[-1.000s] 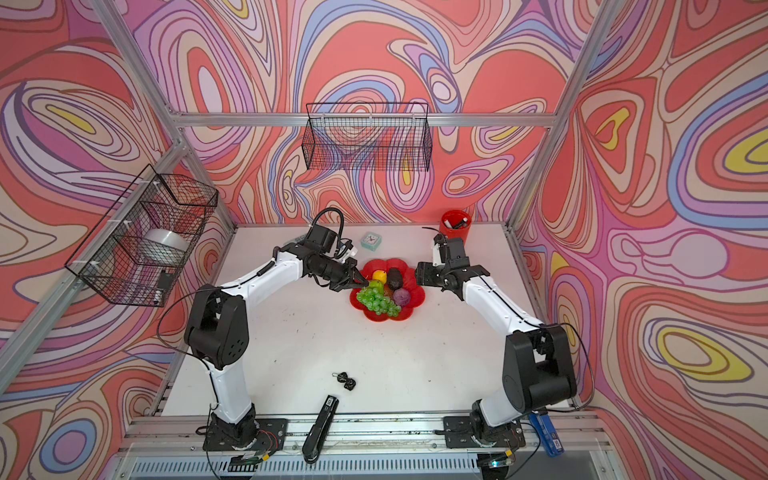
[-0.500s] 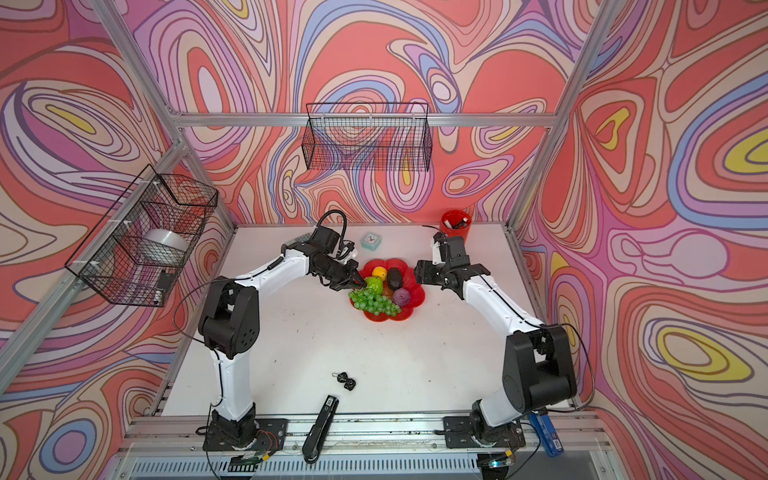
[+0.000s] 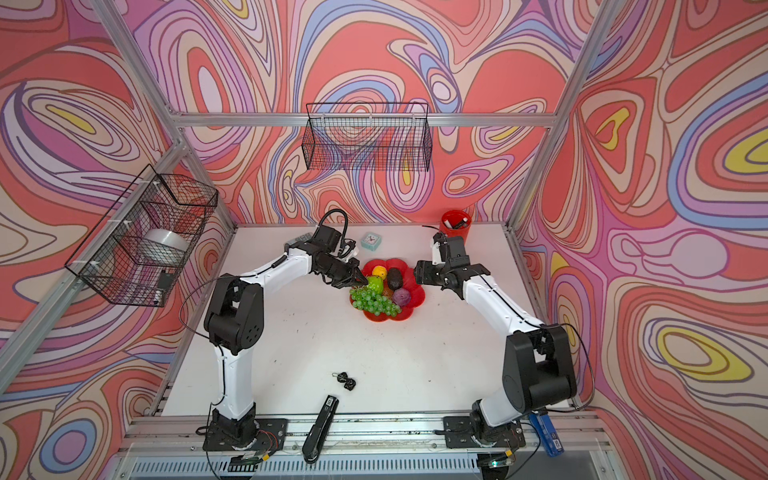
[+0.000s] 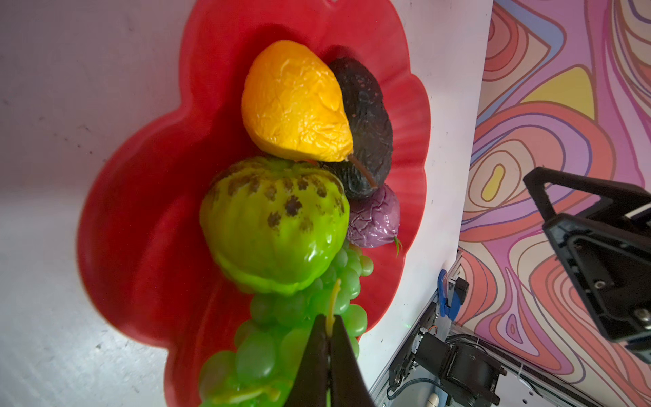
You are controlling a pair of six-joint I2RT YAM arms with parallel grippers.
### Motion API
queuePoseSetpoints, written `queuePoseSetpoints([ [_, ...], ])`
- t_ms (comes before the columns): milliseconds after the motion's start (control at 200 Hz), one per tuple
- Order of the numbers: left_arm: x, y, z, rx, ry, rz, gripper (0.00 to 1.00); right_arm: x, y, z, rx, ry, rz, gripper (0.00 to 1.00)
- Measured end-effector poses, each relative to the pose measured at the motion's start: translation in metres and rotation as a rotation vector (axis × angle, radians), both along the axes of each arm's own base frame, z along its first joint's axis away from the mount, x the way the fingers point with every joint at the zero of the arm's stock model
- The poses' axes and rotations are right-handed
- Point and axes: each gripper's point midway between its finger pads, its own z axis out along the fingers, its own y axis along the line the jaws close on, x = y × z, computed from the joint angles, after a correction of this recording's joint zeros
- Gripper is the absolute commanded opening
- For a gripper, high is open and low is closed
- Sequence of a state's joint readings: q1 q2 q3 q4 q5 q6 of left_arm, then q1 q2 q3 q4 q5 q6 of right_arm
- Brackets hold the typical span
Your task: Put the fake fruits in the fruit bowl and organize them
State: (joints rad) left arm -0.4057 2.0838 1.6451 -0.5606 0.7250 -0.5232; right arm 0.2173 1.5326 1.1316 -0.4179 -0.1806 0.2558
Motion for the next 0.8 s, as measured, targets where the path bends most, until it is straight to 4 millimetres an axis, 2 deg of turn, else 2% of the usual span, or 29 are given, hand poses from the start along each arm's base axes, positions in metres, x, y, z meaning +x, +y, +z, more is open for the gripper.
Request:
queuePoseSetpoints([
  [180,0.005,-0.002,0.0,-0.004,-0.011,0.0,0.23,0.001,0.0,0.001,0.006,-0.003,-0.005,0.69],
  [411,0.019,-0.007,0.025,-0.019,-0.084,-0.008,0.45,0.003,0.001,0.007,0.022,-0.023,-0.016,0.69],
  [541,0.016,0.0,0.033,0.015,-0.099,0.001,0.45,0.001,0.0,0.019,0.032,-0.053,-0.018,0.69],
  [651,0.01,0.01,0.049,0.051,-0.138,0.015,0.43,-0.001,0.001,0.031,0.04,-0.08,-0.015,0.68],
  [796,-0.017,0.031,0.074,0.1,-0.181,0.044,0.42,-0.007,0.002,0.04,0.044,-0.093,-0.007,0.68],
])
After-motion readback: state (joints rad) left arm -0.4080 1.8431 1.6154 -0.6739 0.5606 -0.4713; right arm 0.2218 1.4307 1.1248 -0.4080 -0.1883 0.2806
